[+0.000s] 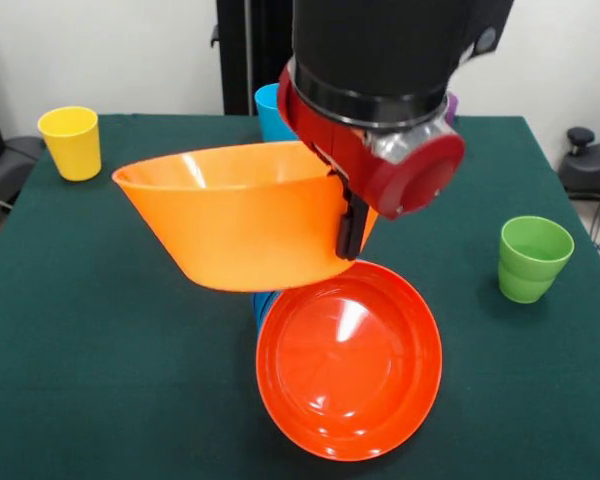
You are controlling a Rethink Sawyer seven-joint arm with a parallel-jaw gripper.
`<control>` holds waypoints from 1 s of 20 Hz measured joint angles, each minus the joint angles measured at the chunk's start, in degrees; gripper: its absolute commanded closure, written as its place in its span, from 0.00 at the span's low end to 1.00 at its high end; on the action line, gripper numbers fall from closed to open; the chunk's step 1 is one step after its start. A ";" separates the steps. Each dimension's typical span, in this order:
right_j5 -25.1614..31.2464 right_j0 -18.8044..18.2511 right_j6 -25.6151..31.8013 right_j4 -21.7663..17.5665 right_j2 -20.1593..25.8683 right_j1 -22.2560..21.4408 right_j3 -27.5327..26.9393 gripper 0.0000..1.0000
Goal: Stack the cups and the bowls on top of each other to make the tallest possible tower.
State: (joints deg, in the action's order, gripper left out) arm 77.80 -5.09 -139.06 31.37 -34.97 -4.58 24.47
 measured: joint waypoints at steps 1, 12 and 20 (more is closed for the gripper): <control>-0.09 0.02 0.00 0.14 -0.01 0.42 -0.16 1.00; -0.17 0.16 0.00 3.19 -0.39 6.09 -2.82 1.00; -0.15 0.17 0.00 4.61 -1.55 7.27 -4.48 1.00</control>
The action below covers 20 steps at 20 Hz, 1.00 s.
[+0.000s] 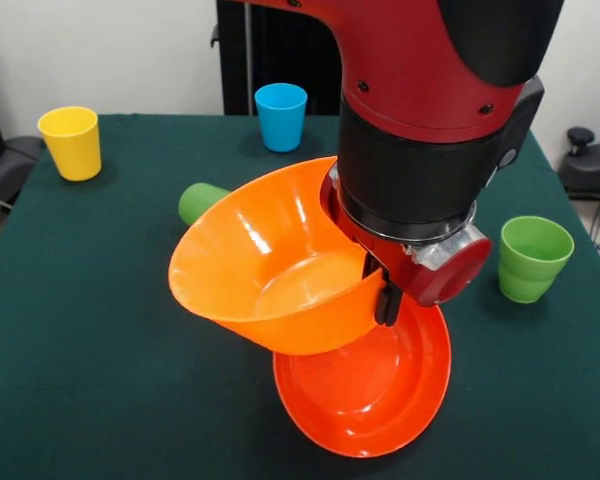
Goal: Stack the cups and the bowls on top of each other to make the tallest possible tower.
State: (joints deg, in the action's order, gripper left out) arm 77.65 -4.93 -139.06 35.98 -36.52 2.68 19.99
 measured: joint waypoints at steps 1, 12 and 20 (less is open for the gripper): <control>0.00 0.00 0.00 0.08 -0.10 0.01 -0.04 1.00; -0.01 0.08 0.00 1.53 -1.57 0.02 -0.12 1.00; -0.02 0.12 0.00 2.20 -3.71 0.16 -0.83 1.00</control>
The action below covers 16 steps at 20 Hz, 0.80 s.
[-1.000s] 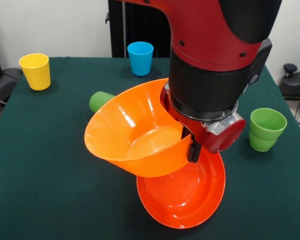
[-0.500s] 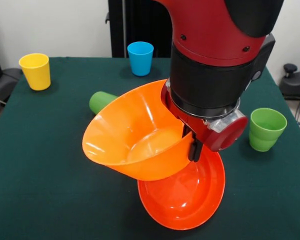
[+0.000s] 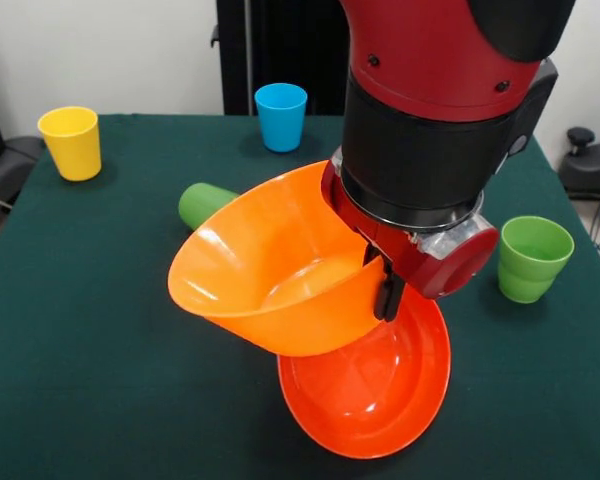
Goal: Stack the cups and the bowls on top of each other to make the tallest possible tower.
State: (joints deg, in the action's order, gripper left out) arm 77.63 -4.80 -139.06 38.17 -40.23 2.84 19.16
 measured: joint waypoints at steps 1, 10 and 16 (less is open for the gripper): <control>0.00 0.00 0.00 0.00 -0.49 0.00 -0.27 1.00; 0.01 0.08 0.00 0.38 -3.09 -0.01 -1.57 1.00; 0.01 0.04 0.00 3.74 -5.41 0.39 -3.69 1.00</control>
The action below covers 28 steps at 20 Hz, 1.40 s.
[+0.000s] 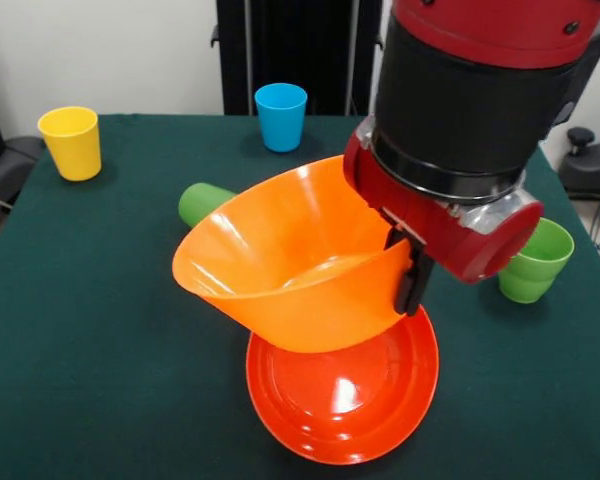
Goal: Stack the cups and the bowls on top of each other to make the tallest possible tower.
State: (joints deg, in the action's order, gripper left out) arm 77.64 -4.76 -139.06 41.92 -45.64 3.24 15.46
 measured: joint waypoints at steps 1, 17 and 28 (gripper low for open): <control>0.00 -0.04 0.00 1.19 -0.68 0.28 -0.65 1.00; 0.00 -1.05 -0.05 14.36 -10.51 6.22 -5.56 1.00; -0.67 -1.25 -0.05 16.76 -13.63 8.85 -5.59 1.00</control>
State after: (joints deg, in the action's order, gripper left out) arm 76.97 -6.02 -139.11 58.68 -59.27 12.09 9.88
